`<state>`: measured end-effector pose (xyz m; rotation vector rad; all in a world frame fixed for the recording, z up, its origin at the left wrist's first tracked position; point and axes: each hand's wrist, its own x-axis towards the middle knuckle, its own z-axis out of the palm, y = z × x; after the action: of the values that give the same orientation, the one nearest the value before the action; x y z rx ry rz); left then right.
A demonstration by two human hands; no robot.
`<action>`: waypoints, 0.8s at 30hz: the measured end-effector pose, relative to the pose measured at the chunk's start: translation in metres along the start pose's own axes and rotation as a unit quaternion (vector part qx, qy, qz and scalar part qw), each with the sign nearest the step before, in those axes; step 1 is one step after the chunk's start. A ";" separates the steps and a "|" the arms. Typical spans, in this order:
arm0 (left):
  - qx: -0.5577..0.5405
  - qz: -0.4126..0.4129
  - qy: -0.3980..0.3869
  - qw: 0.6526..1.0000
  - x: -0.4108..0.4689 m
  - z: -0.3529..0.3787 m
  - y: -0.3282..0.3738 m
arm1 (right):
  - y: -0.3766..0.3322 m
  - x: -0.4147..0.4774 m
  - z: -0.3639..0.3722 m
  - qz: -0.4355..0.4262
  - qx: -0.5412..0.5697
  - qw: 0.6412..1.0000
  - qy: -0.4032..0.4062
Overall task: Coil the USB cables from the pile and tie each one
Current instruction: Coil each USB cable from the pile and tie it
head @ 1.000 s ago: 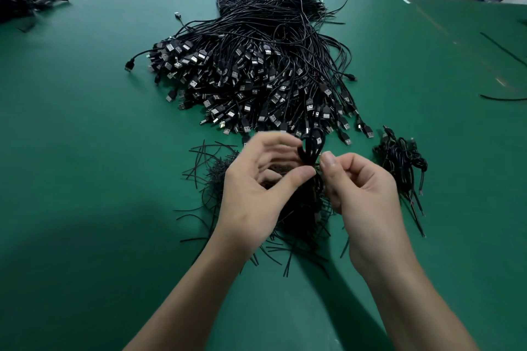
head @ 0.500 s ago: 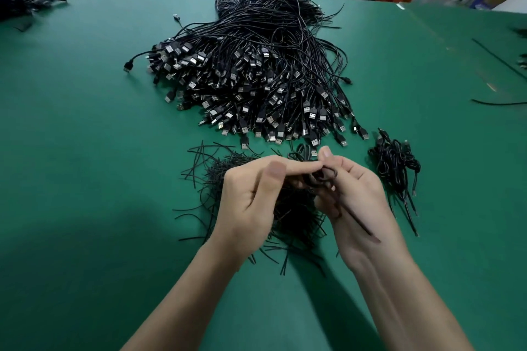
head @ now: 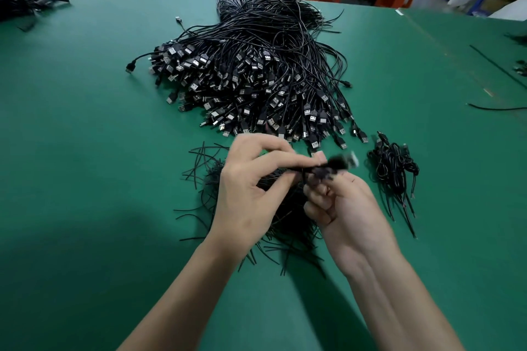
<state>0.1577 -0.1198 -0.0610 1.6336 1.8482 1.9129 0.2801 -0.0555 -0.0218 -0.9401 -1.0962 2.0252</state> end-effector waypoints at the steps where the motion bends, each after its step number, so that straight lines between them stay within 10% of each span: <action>1: 0.023 0.009 0.006 1.000 0.000 -0.001 -0.001 | 0.000 0.000 0.000 0.005 0.001 1.000 0.004; 15: -0.147 -0.181 -0.027 0.972 -0.003 0.004 -0.001 | 0.007 0.000 -0.001 -0.044 -0.048 0.998 0.022; 24: 0.068 0.080 -0.038 0.994 0.002 -0.001 -0.004 | 0.000 0.003 -0.013 0.069 0.038 0.995 -0.061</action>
<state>0.1536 -0.1184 -0.0618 1.9228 1.9107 1.7863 0.2895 -0.0480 -0.0279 -0.8848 -1.0334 2.2468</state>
